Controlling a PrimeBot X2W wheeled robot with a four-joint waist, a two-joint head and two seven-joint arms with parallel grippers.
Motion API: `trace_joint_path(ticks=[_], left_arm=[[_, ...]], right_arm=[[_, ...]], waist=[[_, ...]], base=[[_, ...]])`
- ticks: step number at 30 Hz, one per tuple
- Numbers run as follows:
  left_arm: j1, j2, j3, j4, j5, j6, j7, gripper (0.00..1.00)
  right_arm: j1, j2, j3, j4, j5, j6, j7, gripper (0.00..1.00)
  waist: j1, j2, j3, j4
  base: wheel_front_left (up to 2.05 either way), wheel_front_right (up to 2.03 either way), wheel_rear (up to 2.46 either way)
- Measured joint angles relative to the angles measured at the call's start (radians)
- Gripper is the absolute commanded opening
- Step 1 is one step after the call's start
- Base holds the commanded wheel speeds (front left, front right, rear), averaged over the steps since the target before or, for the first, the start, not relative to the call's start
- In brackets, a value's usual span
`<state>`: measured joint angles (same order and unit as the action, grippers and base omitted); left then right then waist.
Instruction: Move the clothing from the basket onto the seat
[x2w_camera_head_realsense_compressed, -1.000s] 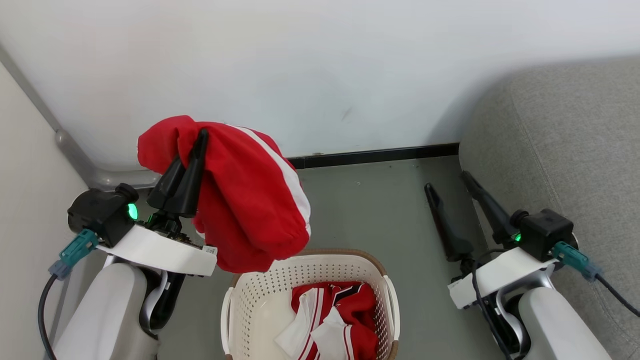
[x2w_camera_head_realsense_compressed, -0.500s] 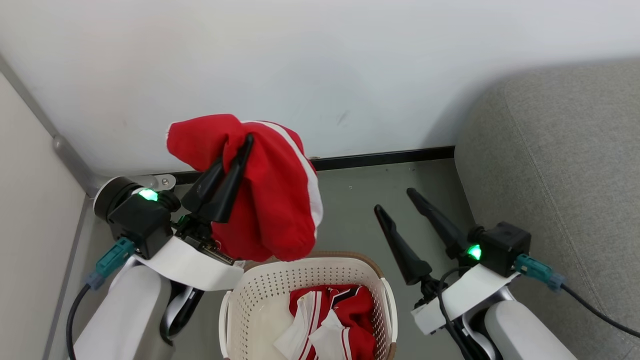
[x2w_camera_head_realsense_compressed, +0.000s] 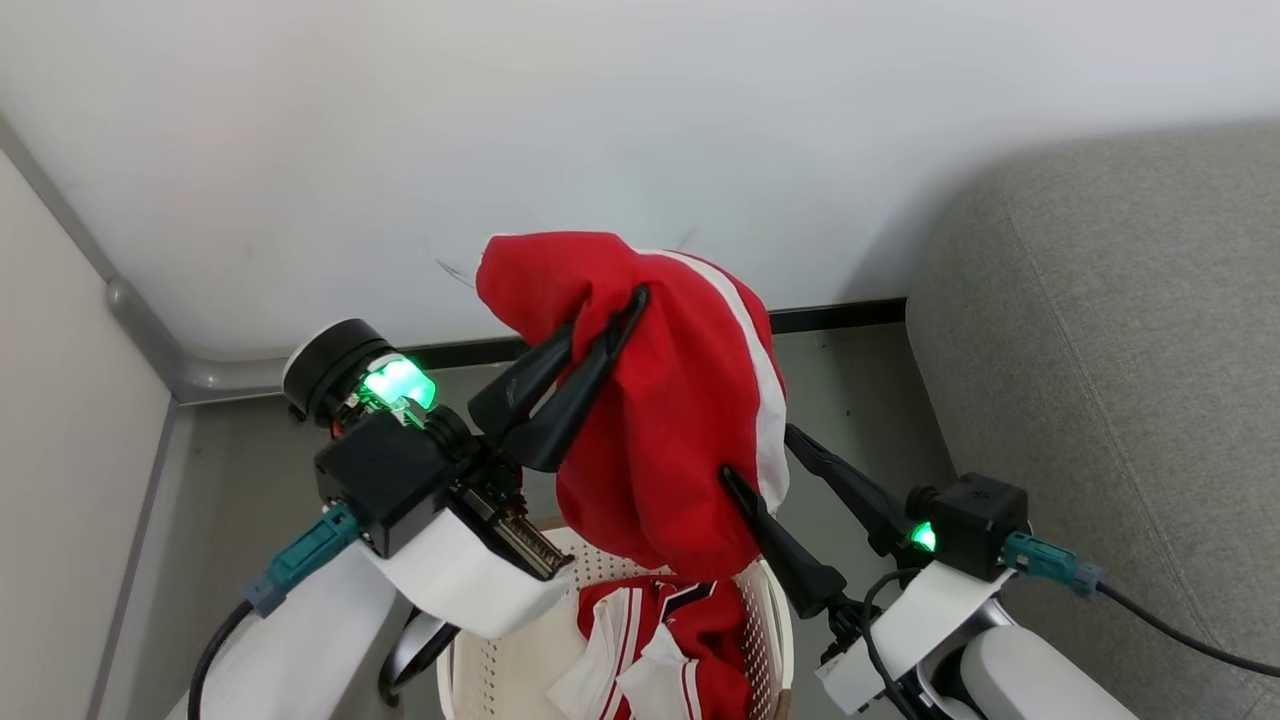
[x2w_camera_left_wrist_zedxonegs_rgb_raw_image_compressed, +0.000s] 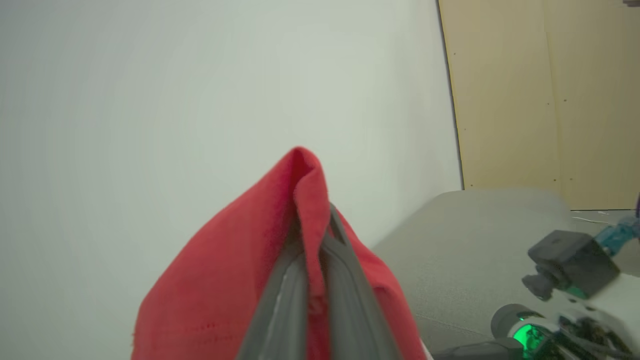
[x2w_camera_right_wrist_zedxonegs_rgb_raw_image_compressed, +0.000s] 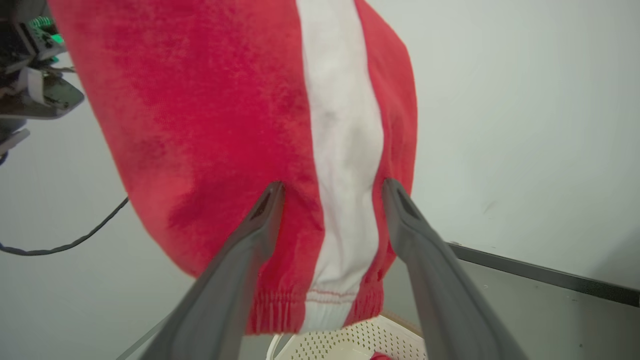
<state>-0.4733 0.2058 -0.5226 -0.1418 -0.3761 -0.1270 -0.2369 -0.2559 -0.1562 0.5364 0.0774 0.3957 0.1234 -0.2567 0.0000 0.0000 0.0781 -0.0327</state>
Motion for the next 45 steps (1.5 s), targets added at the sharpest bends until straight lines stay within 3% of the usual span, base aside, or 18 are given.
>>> trace_joint_path(ticks=[10, 11, 12, 30, 31, 32, 38, 39, 45], left_arm=[[-0.012, 0.025, -0.072, -0.043, -0.002, 0.000, 0.031, 0.00], [-0.012, 0.027, -0.076, -0.045, -0.002, 0.000, 0.035, 0.00], [-0.012, 0.028, -0.077, -0.047, -0.003, 0.000, 0.035, 0.00], [-0.013, 0.052, -0.066, -0.059, -0.029, 0.001, 0.075, 0.00], [-0.013, 0.053, -0.064, -0.054, -0.030, 0.001, 0.080, 0.13], [-0.012, 0.056, -0.063, -0.048, -0.030, 0.002, 0.083, 0.33], [0.014, 0.072, -0.046, -0.029, -0.048, 0.014, 0.086, 0.96], [0.018, 0.073, -0.044, -0.028, -0.051, 0.016, 0.086, 1.00], [0.035, 0.078, -0.035, -0.027, -0.055, 0.021, 0.086, 1.00]], right_arm=[[-0.033, -0.023, 0.055, -0.040, 0.034, 0.000, 0.000, 1.00], [-0.036, -0.026, 0.057, -0.043, 0.037, 0.000, 0.000, 0.24], [-0.037, -0.029, 0.060, -0.046, 0.038, 0.000, 0.000, 0.00], [-0.061, -0.046, 0.053, -0.083, 0.055, 0.000, 0.000, 0.00], [-0.061, -0.046, 0.050, -0.085, 0.057, 0.000, 0.000, 0.00], [-0.061, -0.045, 0.045, -0.088, 0.058, 0.000, 0.000, 0.00], [-0.061, -0.032, -0.013, -0.125, 0.070, 0.000, 0.000, 0.00], [-0.061, -0.031, -0.021, -0.131, 0.070, 0.000, 0.000, 0.00], [-0.061, -0.030, -0.067, -0.151, 0.066, 0.000, 0.000, 0.00]], waist=[[0.0000, 0.0000, -0.007, -0.003], [0.0000, 0.0000, -0.007, -0.004], [0.0000, 0.0000, -0.006, -0.004], [0.0000, 0.0000, 0.019, -0.011], [0.0000, 0.0000, 0.021, -0.012], [0.0001, 0.0000, 0.023, -0.014], [0.0001, 0.0000, 0.030, -0.024], [0.0001, 0.0000, 0.031, -0.026], [0.0000, 0.0000, 0.036, -0.040]], base=[[0.00, 0.00, 0.00], [0.00, 0.00, 0.00], [0.00, 0.00, 0.00], [0.00, 0.00, 0.00], [0.00, 0.00, 0.00], [0.00, 0.00, 0.00], [0.00, 0.00, 0.00], [0.00, 0.00, 0.00], [0.00, 0.00, 0.00]])
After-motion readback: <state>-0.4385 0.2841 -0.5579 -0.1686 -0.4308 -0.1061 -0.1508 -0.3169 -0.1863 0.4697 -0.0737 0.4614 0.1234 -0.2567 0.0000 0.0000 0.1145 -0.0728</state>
